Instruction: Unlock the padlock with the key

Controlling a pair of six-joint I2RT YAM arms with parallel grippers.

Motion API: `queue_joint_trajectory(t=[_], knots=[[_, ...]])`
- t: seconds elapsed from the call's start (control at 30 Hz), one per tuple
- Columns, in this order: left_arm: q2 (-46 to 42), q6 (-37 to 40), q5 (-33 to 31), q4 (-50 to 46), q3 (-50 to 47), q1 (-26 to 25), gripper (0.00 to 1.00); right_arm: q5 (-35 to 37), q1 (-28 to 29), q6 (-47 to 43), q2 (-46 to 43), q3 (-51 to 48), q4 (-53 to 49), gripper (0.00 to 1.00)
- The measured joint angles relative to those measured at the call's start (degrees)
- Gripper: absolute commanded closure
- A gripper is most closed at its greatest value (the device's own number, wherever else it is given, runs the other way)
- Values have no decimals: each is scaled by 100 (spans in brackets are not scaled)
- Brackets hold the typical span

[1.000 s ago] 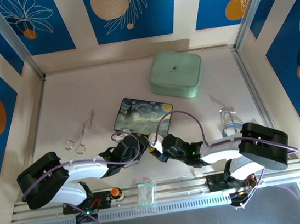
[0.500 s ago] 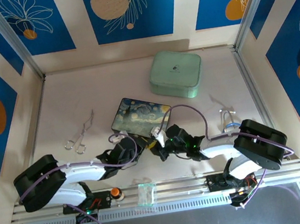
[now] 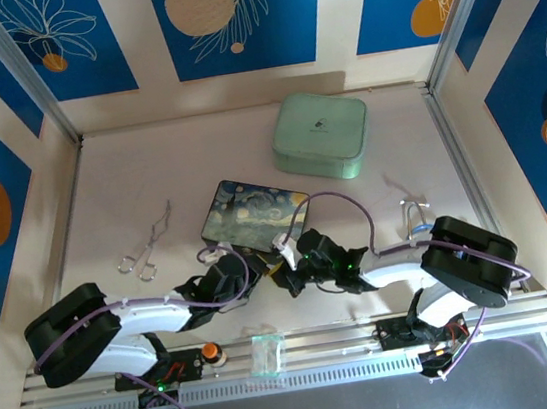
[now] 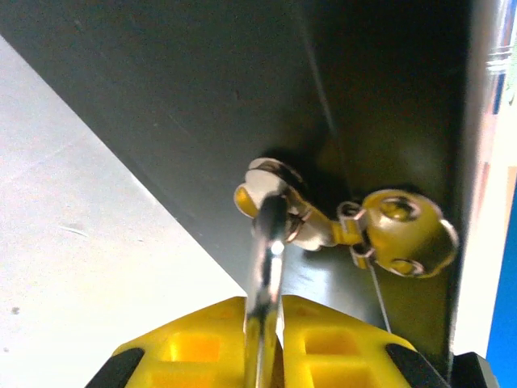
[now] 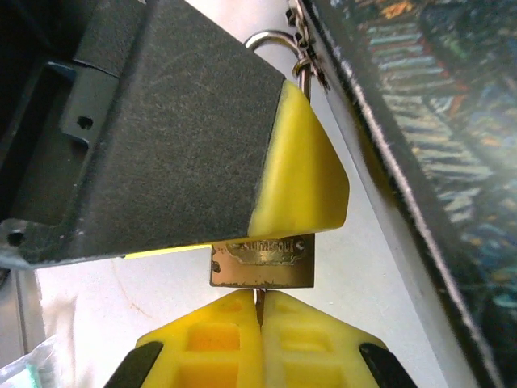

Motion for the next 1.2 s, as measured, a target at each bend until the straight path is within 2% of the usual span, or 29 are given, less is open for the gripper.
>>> queue_joint_trajectory(t=[0.37,0.47,0.57,0.67,0.77,0.87,1.0,1.2], knots=[[262,317,-101,33,20,0,88,1252,619,507,282,413,-627,98],[295,339,-109,70,20,0,94,1364,660,581,308,413,-616,96],[297,380,-109,70,20,0,97,1434,673,667,332,420,-616,86],[282,385,-133,31,28,0,99,1513,671,778,417,457,-643,65],[181,417,-131,-90,42,-2,99,1552,671,916,428,422,-713,57],[52,439,-138,-302,44,0,99,1574,660,977,260,295,-734,50],[-22,540,-173,-498,39,11,99,1565,520,1049,-125,44,-702,46],[-22,780,-179,-610,46,39,98,1532,269,1272,-503,-136,-664,46]])
